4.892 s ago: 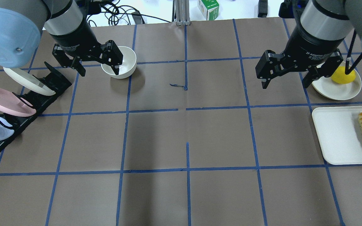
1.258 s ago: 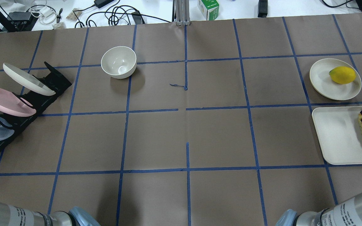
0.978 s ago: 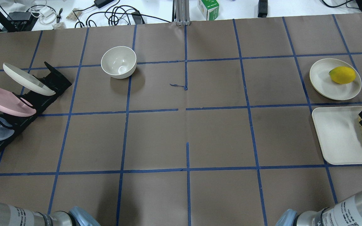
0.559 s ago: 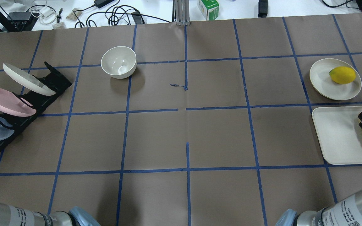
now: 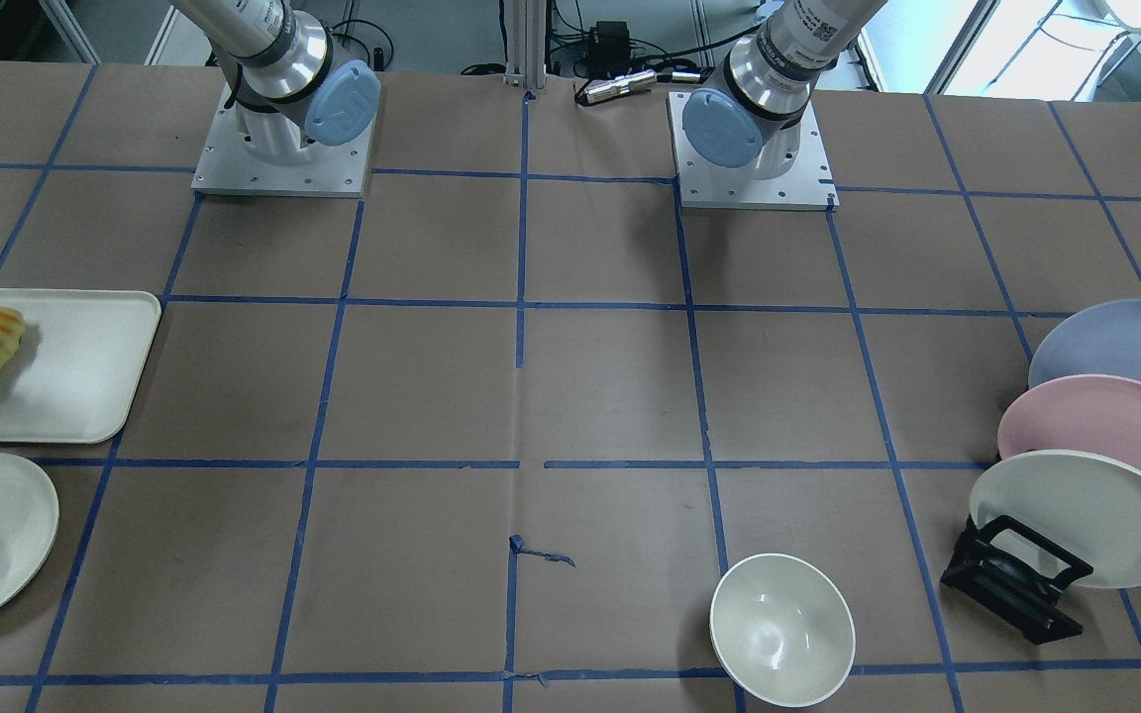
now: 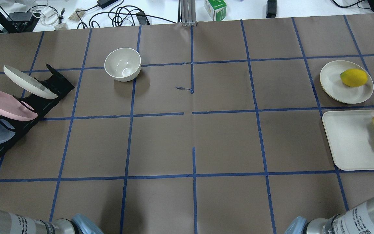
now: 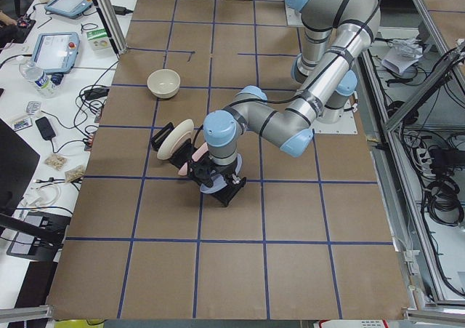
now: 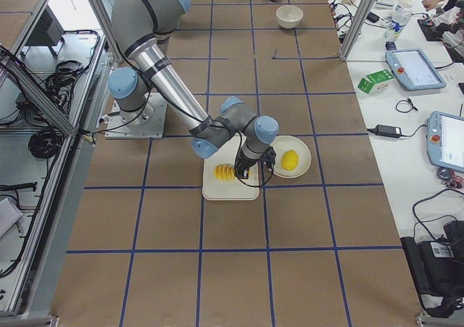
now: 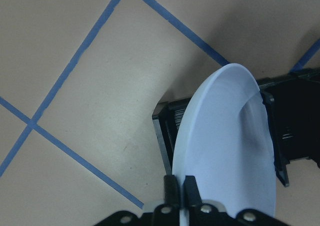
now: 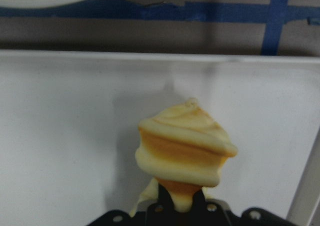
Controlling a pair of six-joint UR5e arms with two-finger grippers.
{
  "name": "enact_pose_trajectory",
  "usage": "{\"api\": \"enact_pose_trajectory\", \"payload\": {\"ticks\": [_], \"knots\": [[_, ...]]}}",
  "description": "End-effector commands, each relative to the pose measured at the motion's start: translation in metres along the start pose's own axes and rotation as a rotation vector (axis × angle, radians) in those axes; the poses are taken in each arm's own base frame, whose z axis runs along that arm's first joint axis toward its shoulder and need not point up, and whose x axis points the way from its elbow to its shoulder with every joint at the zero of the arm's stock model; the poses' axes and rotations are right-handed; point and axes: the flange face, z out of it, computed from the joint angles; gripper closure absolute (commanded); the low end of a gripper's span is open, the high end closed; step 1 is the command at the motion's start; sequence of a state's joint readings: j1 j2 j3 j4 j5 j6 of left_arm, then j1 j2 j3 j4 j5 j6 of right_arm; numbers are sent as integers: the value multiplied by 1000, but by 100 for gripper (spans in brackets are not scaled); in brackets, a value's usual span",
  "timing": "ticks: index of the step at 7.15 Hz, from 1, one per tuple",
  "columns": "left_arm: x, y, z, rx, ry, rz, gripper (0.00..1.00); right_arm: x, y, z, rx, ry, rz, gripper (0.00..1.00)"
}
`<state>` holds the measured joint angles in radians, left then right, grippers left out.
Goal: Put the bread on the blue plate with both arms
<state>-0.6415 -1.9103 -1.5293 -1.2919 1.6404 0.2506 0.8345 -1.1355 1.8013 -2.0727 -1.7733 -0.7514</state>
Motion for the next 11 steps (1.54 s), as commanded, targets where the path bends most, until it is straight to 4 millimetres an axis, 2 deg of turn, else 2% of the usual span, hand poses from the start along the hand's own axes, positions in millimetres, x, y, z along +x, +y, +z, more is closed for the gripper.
{"api": "enact_pose_trajectory", "payload": {"ticks": [1, 2, 4, 6, 7, 8, 9, 11], "knots": [[1, 0, -9, 12, -10, -2, 100, 4, 5, -33, 27, 25, 7, 100], [-1, 1, -18, 27, -21, -2, 100, -2, 10, -51, 26, 16, 0, 100], [-14, 6, -36, 36, -119, -10, 100, -14, 18, -74, 36, 17, -13, 100], [-36, 18, -58, 53, -174, -38, 100, -45, 32, -107, 17, 1, -56, 100], [-34, 29, -72, 44, -174, -27, 100, -61, 38, -120, 36, -47, -70, 100], [-27, 47, -80, -12, -157, -13, 100, -69, 43, -129, 56, -69, -73, 100], [-16, 73, -92, -93, -122, -8, 100, -81, 45, -137, 53, -74, -92, 100], [19, 118, -97, -210, 95, -2, 100, -134, 52, -168, 53, -53, -172, 100]]}}
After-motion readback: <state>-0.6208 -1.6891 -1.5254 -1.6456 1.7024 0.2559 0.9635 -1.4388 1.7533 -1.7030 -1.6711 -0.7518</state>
